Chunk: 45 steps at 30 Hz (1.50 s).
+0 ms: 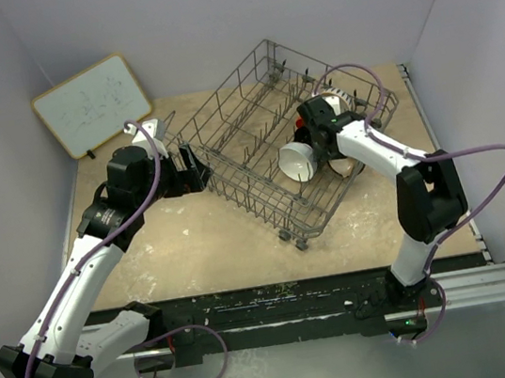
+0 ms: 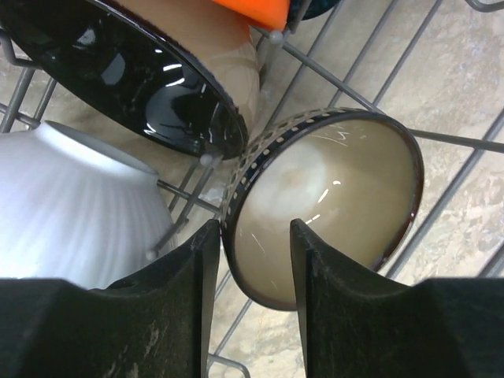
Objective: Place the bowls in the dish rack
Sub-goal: Pick up the bowl from the dish rack.
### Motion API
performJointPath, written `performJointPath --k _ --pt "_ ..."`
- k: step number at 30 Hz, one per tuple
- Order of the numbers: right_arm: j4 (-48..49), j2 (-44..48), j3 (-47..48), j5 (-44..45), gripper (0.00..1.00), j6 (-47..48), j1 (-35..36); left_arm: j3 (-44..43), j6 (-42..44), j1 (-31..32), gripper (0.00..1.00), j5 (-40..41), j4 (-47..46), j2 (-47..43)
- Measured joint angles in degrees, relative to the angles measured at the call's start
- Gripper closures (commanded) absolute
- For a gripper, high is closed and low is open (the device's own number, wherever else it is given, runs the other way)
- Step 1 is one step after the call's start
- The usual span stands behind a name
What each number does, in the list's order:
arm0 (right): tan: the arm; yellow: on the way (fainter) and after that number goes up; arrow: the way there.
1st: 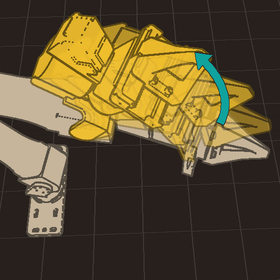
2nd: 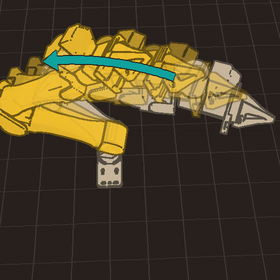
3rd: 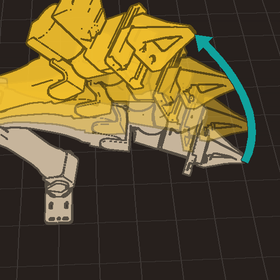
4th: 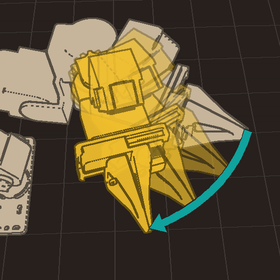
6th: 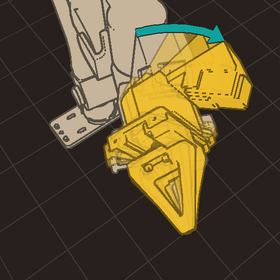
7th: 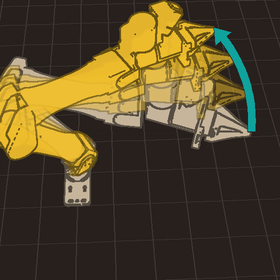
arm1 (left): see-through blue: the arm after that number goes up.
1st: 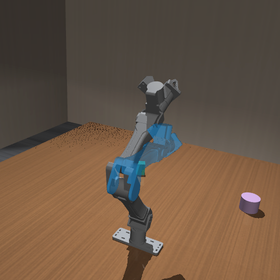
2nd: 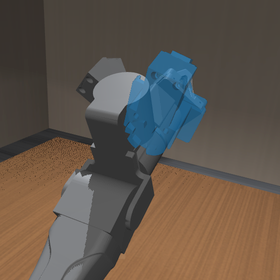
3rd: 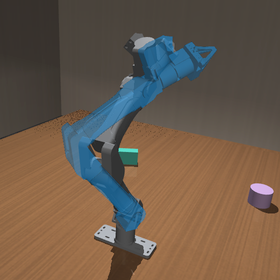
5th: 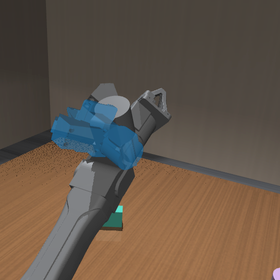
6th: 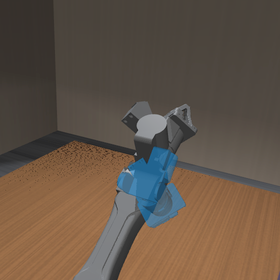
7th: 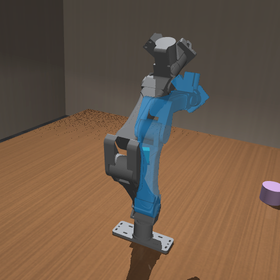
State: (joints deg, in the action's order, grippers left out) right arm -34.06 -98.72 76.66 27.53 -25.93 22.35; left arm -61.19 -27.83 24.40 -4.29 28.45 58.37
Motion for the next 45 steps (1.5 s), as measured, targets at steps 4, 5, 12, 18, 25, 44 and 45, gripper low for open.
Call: performJointPath --k 4,5,12,18,25,44,45 --pt "1.40 -1.79 0.00 -0.09 0.69 0.59 -0.09 0.00 0.00 0.00 0.00 0.17 0.11 0.00" --pt "1.53 -1.92 0.00 -0.07 0.72 0.63 -0.09 0.00 0.00 0.00 0.00 0.22 0.20 0.00" --pt "3.10 -2.23 -0.70 -0.24 0.96 1.09 0.09 0.00 0.00 0.00 0.00 0.48 0.48 0.00" --pt "3.65 -1.99 -1.33 -0.48 1.00 1.25 0.09 0.02 0.00 0.00 0.00 1.14 1.16 -0.04" --pt "2.25 2.99 -1.31 -2.54 1.00 0.90 0.07 0.00 -0.02 0.00 0.00 1.77 2.34 -0.37" --pt "4.07 22.05 6.97 -17.11 1.00 3.19 -0.24 -3.02 0.48 0.00 0.00 3.91 5.09 -2.29" --pt "4.92 22.25 6.95 -18.67 1.00 3.15 -0.24 -3.10 0.48 0.00 0.00 4.02 5.31 -2.40"
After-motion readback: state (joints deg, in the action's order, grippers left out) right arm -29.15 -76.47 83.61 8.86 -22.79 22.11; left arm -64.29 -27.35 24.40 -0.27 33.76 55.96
